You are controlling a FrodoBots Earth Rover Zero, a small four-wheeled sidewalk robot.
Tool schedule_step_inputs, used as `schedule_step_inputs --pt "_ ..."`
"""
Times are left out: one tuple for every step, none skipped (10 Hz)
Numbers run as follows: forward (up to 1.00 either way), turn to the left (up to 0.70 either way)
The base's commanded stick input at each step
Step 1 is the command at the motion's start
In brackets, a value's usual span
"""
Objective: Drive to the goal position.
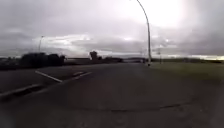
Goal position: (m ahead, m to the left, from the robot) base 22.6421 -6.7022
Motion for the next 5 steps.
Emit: schedule_step_inputs --pt "1.00 0.00" --pt "1.00 0.00" --pt "1.00 0.00" --pt "1.00 0.00" --pt "1.00 0.00"
